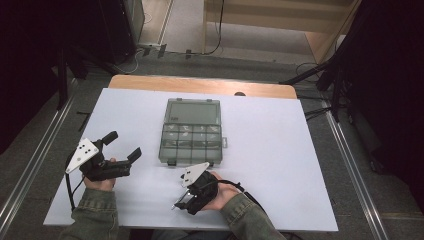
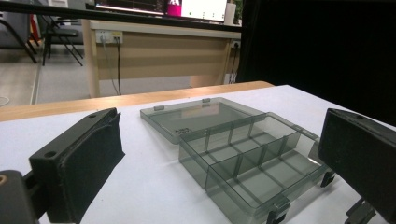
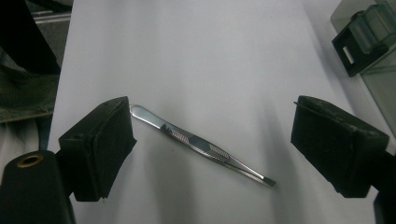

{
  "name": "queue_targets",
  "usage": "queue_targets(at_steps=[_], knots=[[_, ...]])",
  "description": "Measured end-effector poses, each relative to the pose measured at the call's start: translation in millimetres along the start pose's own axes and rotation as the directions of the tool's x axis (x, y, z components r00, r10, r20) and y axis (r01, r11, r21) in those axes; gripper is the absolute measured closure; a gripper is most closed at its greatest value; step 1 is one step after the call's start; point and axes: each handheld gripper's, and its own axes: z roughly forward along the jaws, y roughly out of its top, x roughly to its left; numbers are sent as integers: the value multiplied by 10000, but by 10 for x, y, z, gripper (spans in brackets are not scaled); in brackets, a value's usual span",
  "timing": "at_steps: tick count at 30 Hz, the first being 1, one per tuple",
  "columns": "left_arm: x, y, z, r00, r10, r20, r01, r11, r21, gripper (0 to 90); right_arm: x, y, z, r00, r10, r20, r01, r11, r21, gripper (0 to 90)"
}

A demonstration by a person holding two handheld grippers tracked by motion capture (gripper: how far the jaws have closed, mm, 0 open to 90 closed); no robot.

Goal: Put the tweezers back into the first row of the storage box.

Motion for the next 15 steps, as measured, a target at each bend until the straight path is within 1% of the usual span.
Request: queue_targets(at_steps=[4, 8, 9, 12, 13, 14, 15], knots=[[4, 0, -2, 10000, -46, -27, 46, 10000, -29, 0, 20, 0, 18, 9997, -225, -5, 225, 9996, 140, 196], [4, 1, -4, 10000, -50, -35, 50, 10000, -55, 0, 50, -4, 25, 9986, -516, -64, 517, 9984, 226, 296], [4, 2, -4, 10000, -46, -43, 46, 10000, -58, 0, 54, -4, 27, 9981, -597, -141, 600, 9979, 236, 324], [5, 1, -3, 10000, -48, -63, 47, 10000, -67, 0, 65, -4, 25, 9982, -586, -93, 588, 9978, 310, 400], [6, 1, -5, 10000, -37, -65, 37, 10000, -69, 0, 62, -6, 25, 9982, -586, -156, 590, 9978, 316, 427], [6, 2, -6, 10000, -35, -68, 34, 10000, -76, 0, 61, -9, 22, 9981, -585, -212, 592, 9976, 352, 473], [6, 2, -7, 10000, -34, -72, 34, 10000, -72, 0, 61, -9, 22, 9981, -585, -212, 592, 9976, 352, 473]])
